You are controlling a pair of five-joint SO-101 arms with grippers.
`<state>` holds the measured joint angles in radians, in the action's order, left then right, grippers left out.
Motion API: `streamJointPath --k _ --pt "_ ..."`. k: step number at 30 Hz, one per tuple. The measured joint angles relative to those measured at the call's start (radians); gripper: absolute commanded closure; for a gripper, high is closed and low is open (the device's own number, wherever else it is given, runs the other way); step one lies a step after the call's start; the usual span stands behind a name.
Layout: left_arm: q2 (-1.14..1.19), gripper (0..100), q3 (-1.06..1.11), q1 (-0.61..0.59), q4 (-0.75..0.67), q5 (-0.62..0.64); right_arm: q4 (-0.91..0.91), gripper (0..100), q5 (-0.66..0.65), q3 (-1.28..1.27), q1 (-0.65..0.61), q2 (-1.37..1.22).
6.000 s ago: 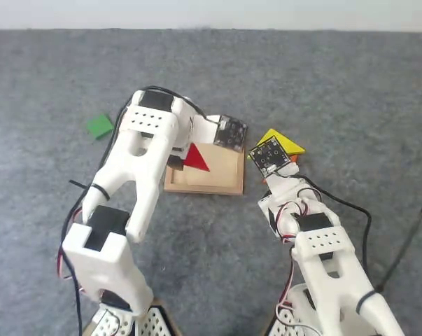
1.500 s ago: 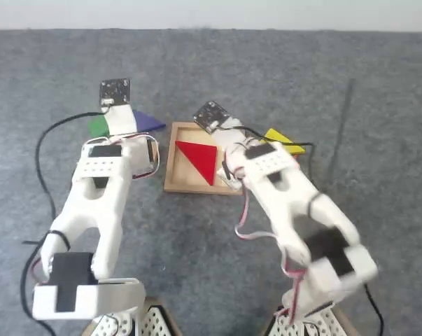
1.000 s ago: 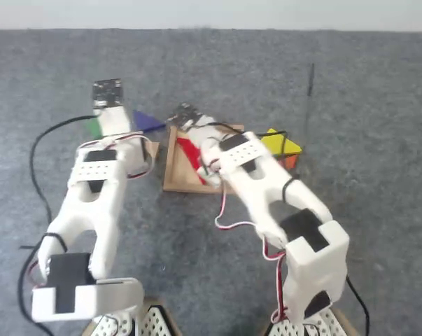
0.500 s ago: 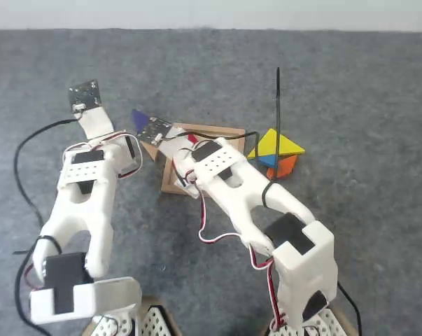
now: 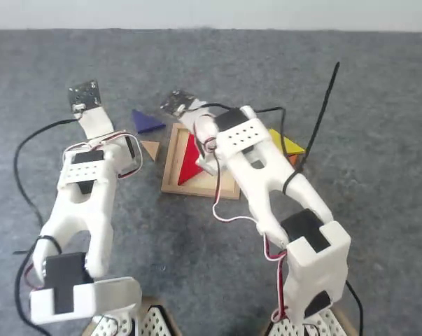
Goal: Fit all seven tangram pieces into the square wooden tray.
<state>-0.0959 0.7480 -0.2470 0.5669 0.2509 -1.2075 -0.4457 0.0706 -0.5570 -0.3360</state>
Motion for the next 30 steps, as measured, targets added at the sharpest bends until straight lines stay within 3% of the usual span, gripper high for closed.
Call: streamJointPath --k 11,28,30 --pt "0.000 99 0.000 0.000 0.000 0.003 0.295 99.1 0.011 -0.037 0.044 -0.178" --pt "0.000 99 0.000 0.000 0.000 0.006 0.304 99.0 0.009 -0.038 -0.052 -0.178" --pt "0.000 99 0.000 0.000 0.000 0.006 0.285 99.0 -0.044 -0.032 -0.074 -0.178"
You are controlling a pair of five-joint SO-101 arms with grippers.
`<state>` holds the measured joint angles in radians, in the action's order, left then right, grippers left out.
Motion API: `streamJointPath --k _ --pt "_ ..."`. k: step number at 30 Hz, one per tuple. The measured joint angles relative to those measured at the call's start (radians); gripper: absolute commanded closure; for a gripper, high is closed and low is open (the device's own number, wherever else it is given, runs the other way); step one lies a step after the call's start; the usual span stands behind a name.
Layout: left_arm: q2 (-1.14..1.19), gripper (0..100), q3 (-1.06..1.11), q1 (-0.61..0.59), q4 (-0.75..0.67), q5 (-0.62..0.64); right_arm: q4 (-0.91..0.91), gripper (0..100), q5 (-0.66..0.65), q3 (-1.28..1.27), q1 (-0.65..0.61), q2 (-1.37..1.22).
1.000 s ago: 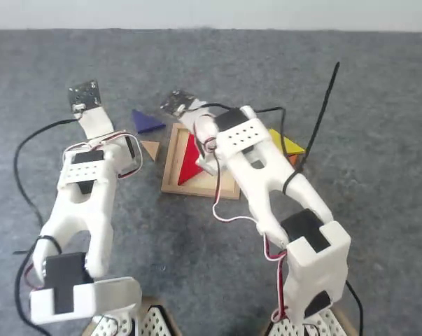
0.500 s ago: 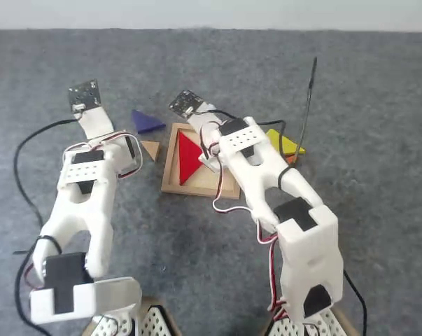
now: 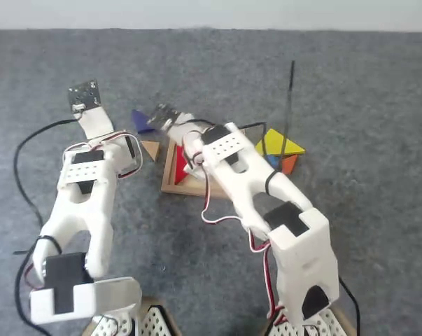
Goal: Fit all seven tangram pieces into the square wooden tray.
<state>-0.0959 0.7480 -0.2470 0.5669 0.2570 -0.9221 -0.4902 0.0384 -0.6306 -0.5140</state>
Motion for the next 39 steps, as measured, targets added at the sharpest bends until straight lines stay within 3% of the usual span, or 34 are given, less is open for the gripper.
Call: streamJointPath --k 4,8,15,20,24,39 --pt "0.000 99 0.000 0.000 0.000 0.000 -0.118 99.0 -0.109 0.002 -0.046 0.028" --pt "0.000 99 0.000 0.000 0.000 0.000 -0.144 99.0 -0.086 -0.051 -0.044 0.146" --pt "0.000 99 0.000 0.000 0.000 0.000 0.046 98.9 -0.066 -0.322 0.078 0.334" --pt "0.000 99 0.000 0.000 0.000 0.000 0.275 98.9 -0.066 -0.404 0.089 0.311" --pt "0.000 99 0.000 0.000 0.000 0.000 0.358 98.9 -0.066 -0.400 0.072 0.213" --pt "0.000 99 0.000 0.006 0.000 0.000 0.219 98.9 -0.066 -0.244 -0.015 0.157"
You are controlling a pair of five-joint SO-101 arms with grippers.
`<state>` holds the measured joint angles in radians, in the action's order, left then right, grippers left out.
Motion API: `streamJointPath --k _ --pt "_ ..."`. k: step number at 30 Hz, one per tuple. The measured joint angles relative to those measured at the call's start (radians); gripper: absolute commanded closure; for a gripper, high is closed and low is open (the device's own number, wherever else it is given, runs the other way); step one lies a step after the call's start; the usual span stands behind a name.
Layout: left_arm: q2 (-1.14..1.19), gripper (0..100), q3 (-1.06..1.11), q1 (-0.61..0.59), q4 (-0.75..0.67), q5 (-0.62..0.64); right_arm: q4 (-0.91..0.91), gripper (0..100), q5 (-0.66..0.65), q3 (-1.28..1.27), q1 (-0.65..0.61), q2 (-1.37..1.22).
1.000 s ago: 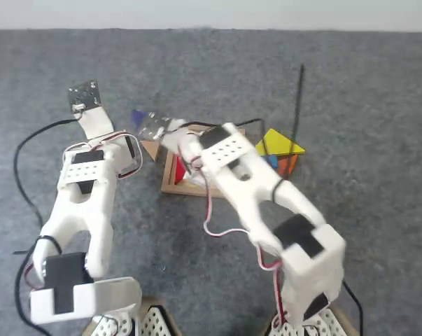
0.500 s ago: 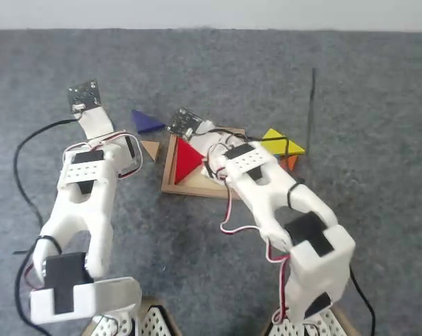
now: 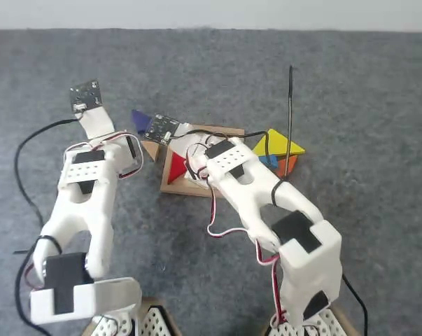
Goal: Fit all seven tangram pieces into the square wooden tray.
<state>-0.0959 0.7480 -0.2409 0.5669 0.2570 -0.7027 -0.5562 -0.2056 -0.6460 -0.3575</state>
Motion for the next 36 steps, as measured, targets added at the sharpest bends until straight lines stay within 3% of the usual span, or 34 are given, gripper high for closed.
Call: streamJointPath --k 7,13,17,20,24,27,29,32,36 --pt "0.000 98 0.000 0.000 0.000 0.000 -0.052 98.9 0.017 -0.167 0.071 0.252" --pt "0.000 98 -0.002 0.000 0.000 0.003 -0.069 98.4 0.086 -0.212 0.241 0.338" --pt "0.000 98 -0.002 0.000 0.000 0.003 -0.089 89.5 0.158 -0.212 0.296 0.339" --pt "0.000 98 -0.002 0.011 0.000 0.005 -0.118 89.0 0.229 -0.152 0.324 0.338" --pt "0.000 98 -0.002 0.040 0.000 0.003 -0.264 87.9 0.241 -0.064 0.451 0.339" --pt "0.000 98 -0.002 0.078 0.000 -0.015 -0.299 78.8 0.241 -0.072 0.494 0.338" --pt "0.000 98 -0.002 0.107 0.000 -0.034 -0.272 73.9 0.213 -0.078 0.491 0.338" --pt "0.000 98 -0.002 0.118 0.002 -0.041 -0.222 75.2 0.115 -0.080 0.486 0.338" --pt "0.000 98 -0.002 0.117 0.015 -0.061 -0.206 75.3 -0.126 -0.015 0.462 0.242"
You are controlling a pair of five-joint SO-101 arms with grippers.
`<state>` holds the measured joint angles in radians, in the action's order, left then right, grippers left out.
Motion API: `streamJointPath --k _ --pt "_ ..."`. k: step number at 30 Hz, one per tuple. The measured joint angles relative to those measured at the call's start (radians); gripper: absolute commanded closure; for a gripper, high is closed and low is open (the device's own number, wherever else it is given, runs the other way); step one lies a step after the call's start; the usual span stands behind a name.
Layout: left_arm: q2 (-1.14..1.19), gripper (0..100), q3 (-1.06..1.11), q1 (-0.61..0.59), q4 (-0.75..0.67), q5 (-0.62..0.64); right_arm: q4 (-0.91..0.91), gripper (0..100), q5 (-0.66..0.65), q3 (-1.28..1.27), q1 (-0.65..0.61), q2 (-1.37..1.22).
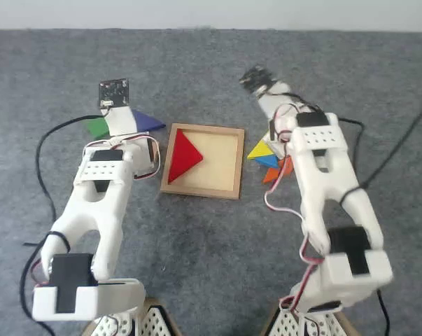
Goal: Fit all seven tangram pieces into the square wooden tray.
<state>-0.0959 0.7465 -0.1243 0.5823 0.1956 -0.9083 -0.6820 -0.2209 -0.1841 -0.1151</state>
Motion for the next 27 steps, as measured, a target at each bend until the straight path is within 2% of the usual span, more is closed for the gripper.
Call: streamJointPath --k 5,10,13,17,24,27 --pt "0.000 98 -0.002 -0.011 0.034 -0.058 -0.129 75.3 -0.324 0.196 0.003 -0.232" --pt "-0.014 98 -0.089 -0.083 0.164 -0.060 -0.269 75.3 -0.485 0.377 -0.021 -0.359" --pt "-0.014 98 -0.124 -0.115 0.267 -0.114 -0.324 74.7 -0.568 0.410 -0.043 -0.370" --pt "-0.014 98 -0.107 -0.143 0.359 -0.258 -0.351 69.2 -0.646 0.416 -0.038 -0.370" --pt "-0.020 99 0.089 -0.143 0.307 -0.539 -0.381 69.2 -0.715 0.456 -0.043 -0.442" --pt "-0.040 99 0.107 -0.150 0.305 -0.571 -0.373 69.2 -0.720 0.525 -0.044 -0.516"
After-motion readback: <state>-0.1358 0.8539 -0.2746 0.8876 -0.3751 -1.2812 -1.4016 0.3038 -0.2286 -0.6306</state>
